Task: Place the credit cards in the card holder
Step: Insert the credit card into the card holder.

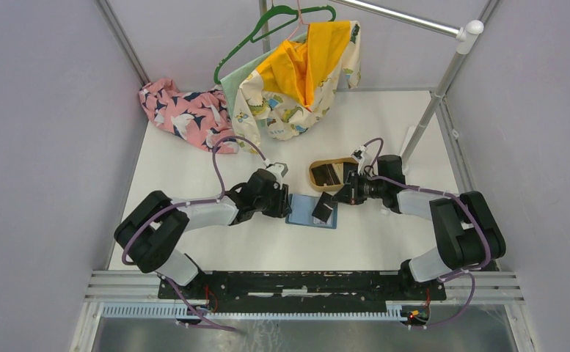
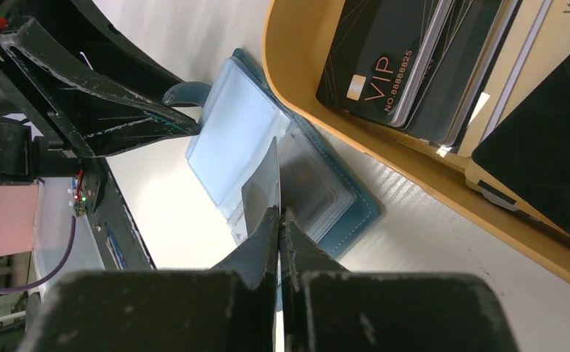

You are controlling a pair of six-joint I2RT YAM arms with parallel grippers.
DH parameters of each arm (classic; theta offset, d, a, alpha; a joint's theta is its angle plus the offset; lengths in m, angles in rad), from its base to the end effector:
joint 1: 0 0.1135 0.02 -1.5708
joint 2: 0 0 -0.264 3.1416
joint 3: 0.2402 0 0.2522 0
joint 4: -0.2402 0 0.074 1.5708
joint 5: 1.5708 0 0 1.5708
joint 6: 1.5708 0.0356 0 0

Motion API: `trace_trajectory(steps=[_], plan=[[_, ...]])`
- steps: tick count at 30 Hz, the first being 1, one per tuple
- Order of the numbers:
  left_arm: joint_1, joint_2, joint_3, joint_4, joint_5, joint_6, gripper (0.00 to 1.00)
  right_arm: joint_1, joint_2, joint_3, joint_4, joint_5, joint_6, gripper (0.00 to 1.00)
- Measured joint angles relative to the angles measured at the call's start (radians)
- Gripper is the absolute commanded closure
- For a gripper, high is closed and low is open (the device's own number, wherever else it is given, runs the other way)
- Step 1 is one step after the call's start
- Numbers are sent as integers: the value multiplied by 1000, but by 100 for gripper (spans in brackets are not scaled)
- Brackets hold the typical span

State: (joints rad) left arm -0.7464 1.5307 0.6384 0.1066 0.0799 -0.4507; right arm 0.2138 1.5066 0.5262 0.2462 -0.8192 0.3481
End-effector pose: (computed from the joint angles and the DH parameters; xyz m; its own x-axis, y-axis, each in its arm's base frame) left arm 0.2090 -0.1971 0.1468 -0.7803 0.1302 -0.6117 0.4204 0.8334 -0.3587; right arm 0.2508 0.0811 0.1410 -0.8457 0.0547 -0.5309 -0.4111 0.5676 0.7134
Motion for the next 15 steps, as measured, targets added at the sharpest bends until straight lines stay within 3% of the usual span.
trace_trajectory(steps=[15], plan=[[0, 34, 25, 8, 6, 24, 64, 56, 43, 10, -40, 93, 23, 100]])
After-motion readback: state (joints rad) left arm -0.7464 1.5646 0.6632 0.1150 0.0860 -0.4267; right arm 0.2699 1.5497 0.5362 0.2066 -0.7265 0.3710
